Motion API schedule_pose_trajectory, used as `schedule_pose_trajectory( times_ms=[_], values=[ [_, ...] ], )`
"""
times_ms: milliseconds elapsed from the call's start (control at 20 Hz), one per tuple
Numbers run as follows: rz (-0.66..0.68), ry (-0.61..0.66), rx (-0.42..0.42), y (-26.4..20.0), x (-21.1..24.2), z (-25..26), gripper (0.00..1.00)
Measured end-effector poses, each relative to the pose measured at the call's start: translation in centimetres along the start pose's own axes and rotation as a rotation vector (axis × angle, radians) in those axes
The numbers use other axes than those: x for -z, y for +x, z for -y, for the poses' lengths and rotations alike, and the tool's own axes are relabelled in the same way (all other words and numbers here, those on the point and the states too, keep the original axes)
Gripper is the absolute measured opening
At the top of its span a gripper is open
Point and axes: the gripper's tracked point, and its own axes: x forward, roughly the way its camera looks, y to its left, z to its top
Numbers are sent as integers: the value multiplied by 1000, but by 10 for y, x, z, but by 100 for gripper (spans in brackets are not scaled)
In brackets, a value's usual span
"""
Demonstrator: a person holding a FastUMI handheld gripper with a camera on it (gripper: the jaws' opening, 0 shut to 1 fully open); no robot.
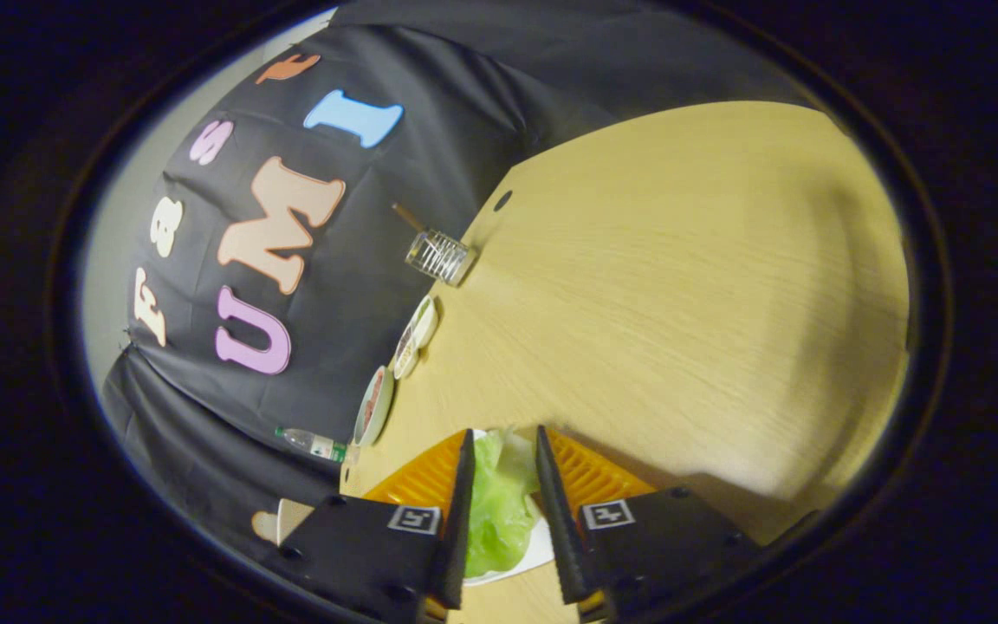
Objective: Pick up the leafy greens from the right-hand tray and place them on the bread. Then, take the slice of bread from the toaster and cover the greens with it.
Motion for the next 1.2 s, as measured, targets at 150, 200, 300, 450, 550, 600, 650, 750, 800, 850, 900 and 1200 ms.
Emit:
schedule_pose_trajectory(
  times_ms=[150,200,300,450,550,600,650,750,800,850,900,1200],
  values=[
    [-11,-3,-19,-2,2,-4,24],
    [-14,0,-19,-2,2,-4,20],
    [-11,34,-49,-1,0,-12,15],
    [18,63,-47,-8,-4,-19,10],
    [60,89,-62,-14,-12,-30,6],
    [75,111,-58,-17,-16,-32,6],
    [90,137,-60,-20,-20,-38,6],
    [122,204,-93,-30,-26,-60,6],
    [140,228,-113,-34,-29,-71,6],
    [155,243,-126,-38,-29,-81,6],
    [169,256,-136,-42,-30,-90,6],
    [222,380,-231,-58,-20,-161,6]
  ],
)
